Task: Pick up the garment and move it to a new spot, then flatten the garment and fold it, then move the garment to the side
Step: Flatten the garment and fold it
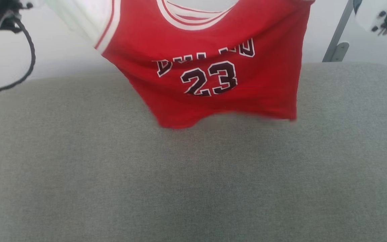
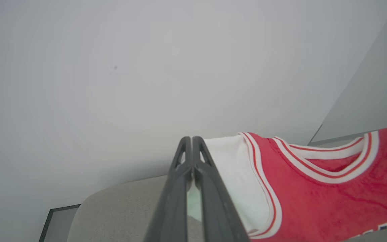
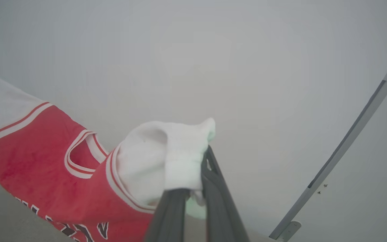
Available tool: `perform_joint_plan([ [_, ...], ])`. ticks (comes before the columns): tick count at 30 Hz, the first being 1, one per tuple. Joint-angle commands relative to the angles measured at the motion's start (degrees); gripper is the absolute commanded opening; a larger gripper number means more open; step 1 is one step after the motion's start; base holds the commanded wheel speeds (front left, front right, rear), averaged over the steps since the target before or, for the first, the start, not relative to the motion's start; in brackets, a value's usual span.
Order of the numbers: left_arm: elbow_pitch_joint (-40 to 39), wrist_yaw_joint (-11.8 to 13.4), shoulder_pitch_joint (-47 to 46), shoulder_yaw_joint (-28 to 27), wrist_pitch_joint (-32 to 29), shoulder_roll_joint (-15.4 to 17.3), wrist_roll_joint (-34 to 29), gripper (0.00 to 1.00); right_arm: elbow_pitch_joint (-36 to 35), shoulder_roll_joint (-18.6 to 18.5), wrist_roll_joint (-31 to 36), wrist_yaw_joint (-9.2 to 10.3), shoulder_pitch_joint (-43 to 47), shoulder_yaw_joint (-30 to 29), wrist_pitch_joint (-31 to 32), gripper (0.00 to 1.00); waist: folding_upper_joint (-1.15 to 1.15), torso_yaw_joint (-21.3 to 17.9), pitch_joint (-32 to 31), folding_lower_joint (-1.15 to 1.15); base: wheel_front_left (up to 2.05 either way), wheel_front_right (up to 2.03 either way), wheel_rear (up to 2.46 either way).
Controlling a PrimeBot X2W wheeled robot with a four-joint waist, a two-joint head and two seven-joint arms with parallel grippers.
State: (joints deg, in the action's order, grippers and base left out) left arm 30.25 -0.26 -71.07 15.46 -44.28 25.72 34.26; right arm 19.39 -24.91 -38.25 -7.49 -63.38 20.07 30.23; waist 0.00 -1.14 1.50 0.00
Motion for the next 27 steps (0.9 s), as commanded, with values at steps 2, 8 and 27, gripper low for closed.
perform_joint_plan([
  [2,0.37,-0.01,-1.37,0.57,0.12,-0.23,-0.9,0.0,1.53,0.55,-0.57,0.0,-1.78,1.04,-0.79,0.0,0.0,0.1,-0.28,0.0,0.0,0.0,0.0],
  [8,0.88,-0.58,-3.44,1.23,2.15,-0.11,-1.88,0.0,5.31,1.08,-0.06,0.01,-4.92,3.67,-3.96,0.0,0.0,0.12,1.19,0.0,0.0,0.0,0.0],
  [27,11.48,-4.43,-24.56,3.17,31.76,-1.69,-9.76,0.0,30.89,7.63,20.11,0.01,-27.32,0.41,-35.24,0.0,0.0,0.04,20.51,0.0,0.0,0.0,0.0],
])
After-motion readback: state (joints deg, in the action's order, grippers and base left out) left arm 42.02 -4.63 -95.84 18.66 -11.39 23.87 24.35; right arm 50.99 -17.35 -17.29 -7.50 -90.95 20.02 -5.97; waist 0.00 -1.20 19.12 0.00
